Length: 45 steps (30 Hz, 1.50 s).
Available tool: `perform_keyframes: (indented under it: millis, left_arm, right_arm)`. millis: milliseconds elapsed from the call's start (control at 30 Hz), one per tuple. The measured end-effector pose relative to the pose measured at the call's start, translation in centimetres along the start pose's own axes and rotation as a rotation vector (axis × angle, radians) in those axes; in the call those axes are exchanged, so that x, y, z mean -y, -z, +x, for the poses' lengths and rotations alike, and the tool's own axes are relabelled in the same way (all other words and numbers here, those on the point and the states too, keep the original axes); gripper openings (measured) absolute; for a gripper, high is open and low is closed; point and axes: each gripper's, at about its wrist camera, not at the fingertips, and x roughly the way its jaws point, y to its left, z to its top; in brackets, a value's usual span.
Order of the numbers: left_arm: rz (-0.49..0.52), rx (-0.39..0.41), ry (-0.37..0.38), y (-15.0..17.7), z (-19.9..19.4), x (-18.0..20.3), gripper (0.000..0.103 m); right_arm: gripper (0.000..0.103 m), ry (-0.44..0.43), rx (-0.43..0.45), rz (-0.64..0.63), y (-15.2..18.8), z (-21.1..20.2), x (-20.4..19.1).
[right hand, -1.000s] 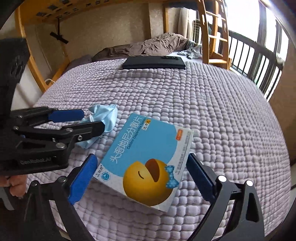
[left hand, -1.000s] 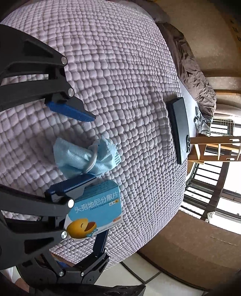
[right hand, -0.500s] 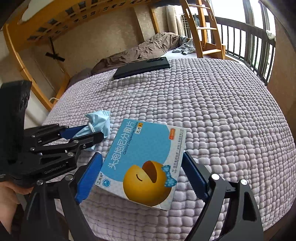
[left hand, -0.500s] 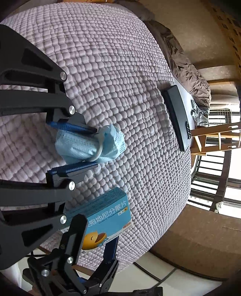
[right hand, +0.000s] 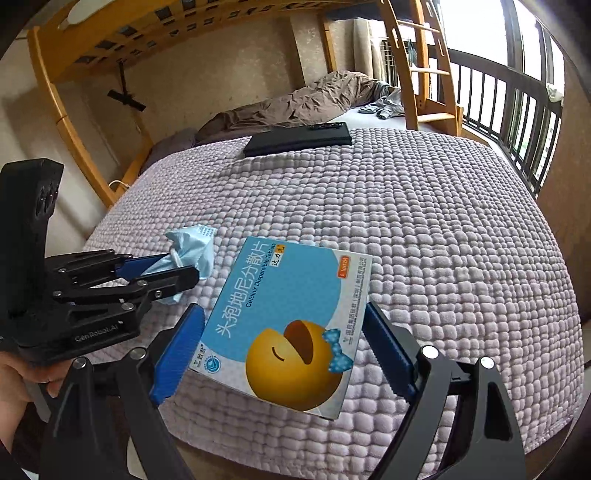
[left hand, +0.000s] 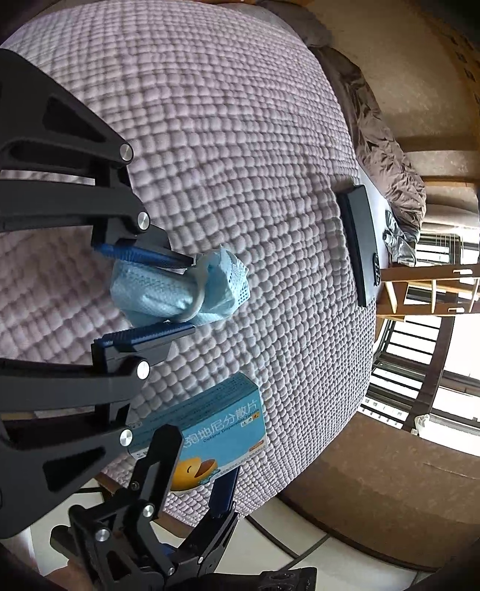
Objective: Collect trash
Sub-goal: 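Carry the mask and blue box in both grippers over the bin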
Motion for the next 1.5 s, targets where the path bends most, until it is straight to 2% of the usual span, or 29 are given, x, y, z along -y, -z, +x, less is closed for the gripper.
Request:
perform_keyframes:
  millis: [667, 1500]
  left_arm:
    - [-0.046, -0.004, 0.0, 3.3, -4.5, 0.6, 0.033]
    - [0.008, -0.058, 0.023, 8.0, -8.3, 2.6, 0.033]
  right_arm:
    - [0.085, -0.047, -0.002, -0.052, 2.4, -4.2, -1.1]
    - [0.085, -0.09, -0.052, -0.048, 7.9, -9.2, -2.3]
